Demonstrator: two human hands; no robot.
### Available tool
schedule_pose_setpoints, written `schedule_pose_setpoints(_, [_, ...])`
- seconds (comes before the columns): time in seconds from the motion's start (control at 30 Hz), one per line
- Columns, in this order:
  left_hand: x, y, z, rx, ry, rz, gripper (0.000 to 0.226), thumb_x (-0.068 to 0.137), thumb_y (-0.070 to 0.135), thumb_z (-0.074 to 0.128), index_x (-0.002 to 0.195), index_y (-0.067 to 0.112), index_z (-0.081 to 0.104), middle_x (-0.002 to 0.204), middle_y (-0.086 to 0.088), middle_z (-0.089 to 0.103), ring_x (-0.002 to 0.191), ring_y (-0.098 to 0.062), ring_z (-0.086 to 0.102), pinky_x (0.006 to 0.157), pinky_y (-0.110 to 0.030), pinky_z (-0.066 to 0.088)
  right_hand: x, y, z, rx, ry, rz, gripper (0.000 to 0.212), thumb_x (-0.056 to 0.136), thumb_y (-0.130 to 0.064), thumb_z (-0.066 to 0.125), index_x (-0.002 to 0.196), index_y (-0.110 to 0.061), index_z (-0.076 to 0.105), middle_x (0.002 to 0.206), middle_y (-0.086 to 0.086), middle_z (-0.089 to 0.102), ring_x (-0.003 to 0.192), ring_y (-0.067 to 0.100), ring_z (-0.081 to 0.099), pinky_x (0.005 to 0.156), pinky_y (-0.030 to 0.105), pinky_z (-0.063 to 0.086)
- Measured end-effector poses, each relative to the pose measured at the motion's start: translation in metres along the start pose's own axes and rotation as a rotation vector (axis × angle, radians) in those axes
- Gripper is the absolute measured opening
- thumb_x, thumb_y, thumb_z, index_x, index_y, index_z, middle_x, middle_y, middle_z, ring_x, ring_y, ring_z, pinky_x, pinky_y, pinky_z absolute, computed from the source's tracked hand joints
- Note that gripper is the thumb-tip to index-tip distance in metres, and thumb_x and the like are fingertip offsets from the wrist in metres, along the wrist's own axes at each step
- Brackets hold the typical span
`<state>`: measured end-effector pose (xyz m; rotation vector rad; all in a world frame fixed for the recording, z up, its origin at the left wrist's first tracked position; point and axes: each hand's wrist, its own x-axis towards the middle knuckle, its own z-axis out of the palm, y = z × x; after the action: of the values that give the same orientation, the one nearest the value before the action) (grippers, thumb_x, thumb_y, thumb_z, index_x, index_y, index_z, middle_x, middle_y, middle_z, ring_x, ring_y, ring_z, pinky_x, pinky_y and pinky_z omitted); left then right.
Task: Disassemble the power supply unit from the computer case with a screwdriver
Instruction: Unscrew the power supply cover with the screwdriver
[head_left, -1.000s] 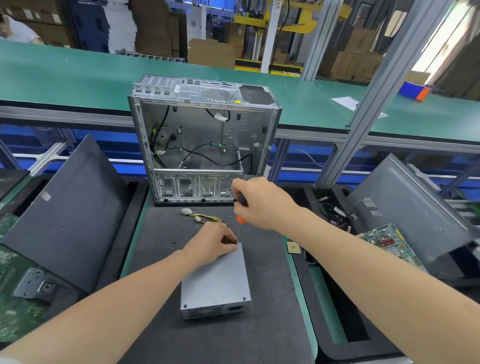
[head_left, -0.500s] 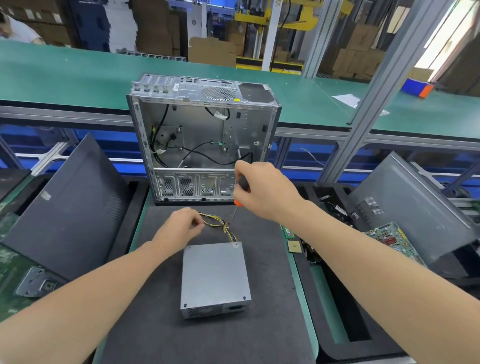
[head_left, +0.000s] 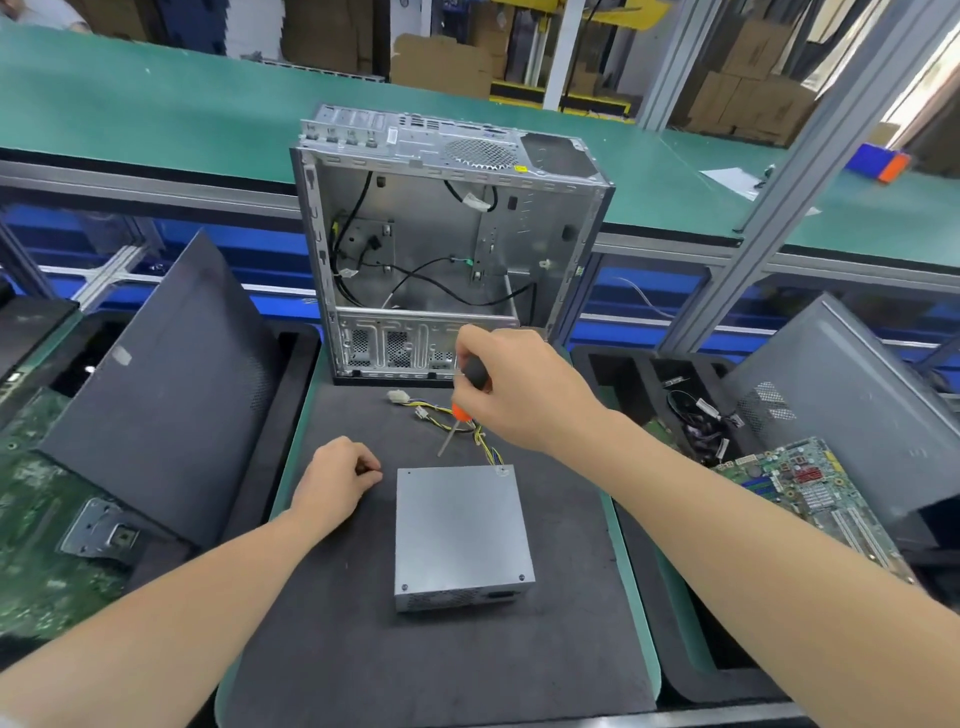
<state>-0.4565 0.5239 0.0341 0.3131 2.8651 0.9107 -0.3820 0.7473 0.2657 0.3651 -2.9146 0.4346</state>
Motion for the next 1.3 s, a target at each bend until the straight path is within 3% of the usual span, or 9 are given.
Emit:
schedule_pose_setpoints(0.13, [-0.001, -0.002, -0.003, -0.041, -0.002, 0.033, 0.016, 0.085, 0.022, 0.086, 0.099, 0.017, 0.080, 0.095, 0.000, 0.064, 0.087, -0.017, 0.063, 0.085, -0.032, 0.050, -0.005, -0.009, 0.006, 0.020, 0.002, 0.024, 0.011, 0.090, -0.027, 0.057, 0.089, -0.019, 0.050, 0.076, 0.001, 0.059, 0.076, 0.030, 0.056, 0.069, 0.045, 0.054])
schedule_pose_setpoints(0.2, [-0.006, 0.003, -0.010, -0.043, 0.033, 0.098, 0.012, 0.090, 0.025, 0.080, 0.101, 0.019, 0.080, 0.091, 0.004, 0.062, 0.078, -0.008, 0.060, 0.087, -0.032, 0.051, -0.008, -0.015, 0.009, 0.027, 0.010, 0.028, 0.011, 0.087, -0.027, 0.058, 0.088, -0.018, 0.051, 0.074, -0.001, 0.059, 0.075, 0.028, 0.057, 0.065, 0.044, 0.054])
schedule_pose_setpoints(0.27, [-0.017, 0.014, -0.018, -0.075, 0.086, 0.184, 0.007, 0.095, 0.023, 0.074, 0.099, 0.023, 0.080, 0.084, 0.010, 0.060, 0.073, 0.001, 0.056, 0.082, -0.026, 0.049, -0.010, -0.022, 0.011, 0.032, 0.018, 0.014, 0.012, 0.086, -0.026, 0.059, 0.086, -0.018, 0.051, 0.070, -0.003, 0.057, 0.072, 0.027, 0.056, 0.062, 0.043, 0.054])
schedule_pose_setpoints(0.33, [-0.030, 0.029, -0.028, -0.162, 0.099, 0.230, 0.010, 0.096, 0.021, 0.071, 0.097, 0.026, 0.079, 0.086, 0.011, 0.065, 0.077, 0.000, 0.060, 0.077, -0.014, 0.043, -0.012, -0.030, 0.013, 0.038, 0.014, -0.009, 0.013, 0.086, -0.026, 0.060, 0.084, -0.017, 0.051, 0.068, -0.003, 0.056, 0.070, 0.026, 0.056, 0.060, 0.042, 0.053])
schedule_pose_setpoints(0.47, [-0.065, 0.052, -0.053, -0.335, -0.051, 0.276, 0.026, 0.098, 0.008, 0.063, 0.099, 0.030, 0.078, 0.095, 0.019, 0.073, 0.092, 0.003, 0.066, 0.079, -0.005, 0.044, -0.017, -0.041, 0.016, 0.064, 0.001, -0.053, 0.012, 0.084, -0.024, 0.061, 0.082, -0.018, 0.051, 0.064, -0.006, 0.055, 0.069, 0.025, 0.055, 0.058, 0.037, 0.050])
schedule_pose_setpoints(0.6, [-0.098, 0.058, -0.064, -0.324, -0.248, 0.229, 0.039, 0.099, 0.001, 0.055, 0.094, 0.034, 0.074, 0.102, 0.023, 0.077, 0.104, 0.003, 0.069, 0.091, -0.010, 0.049, -0.028, -0.047, 0.016, 0.100, -0.011, -0.098, 0.012, 0.082, -0.024, 0.060, 0.080, -0.017, 0.051, 0.064, -0.004, 0.059, 0.069, 0.027, 0.056, 0.056, 0.033, 0.045])
schedule_pose_setpoints(0.8, [-0.132, 0.055, -0.053, -0.343, -0.227, 0.183, 0.047, 0.100, 0.000, 0.052, 0.092, 0.041, 0.073, 0.103, 0.019, 0.078, 0.107, 0.004, 0.067, 0.088, -0.001, 0.043, -0.048, -0.052, 0.018, 0.145, -0.035, -0.147, 0.010, 0.079, -0.022, 0.060, 0.078, -0.019, 0.050, 0.061, -0.006, 0.061, 0.062, 0.021, 0.052, 0.053, 0.030, 0.044])
schedule_pose_setpoints(0.97, [-0.143, 0.052, -0.044, -0.331, -0.215, 0.150, 0.039, 0.098, 0.000, 0.055, 0.100, 0.031, 0.077, 0.100, 0.021, 0.077, 0.105, 0.002, 0.067, 0.090, -0.010, 0.045, -0.057, -0.053, 0.021, 0.162, -0.053, -0.163, 0.010, 0.079, -0.021, 0.061, 0.078, -0.017, 0.052, 0.061, -0.007, 0.060, 0.064, 0.023, 0.054, 0.055, 0.032, 0.046])
schedule_pose_setpoints(1.3, [-0.146, 0.052, -0.041, -0.398, -0.204, 0.134, 0.039, 0.087, -0.009, 0.056, 0.098, 0.022, 0.078, 0.101, 0.018, 0.077, 0.103, -0.002, 0.070, 0.094, -0.022, 0.052, -0.062, -0.053, 0.024, 0.160, -0.039, -0.158, 0.009, 0.082, -0.021, 0.059, 0.080, -0.017, 0.051, 0.063, -0.005, 0.059, 0.066, 0.025, 0.057, 0.056, 0.035, 0.048])
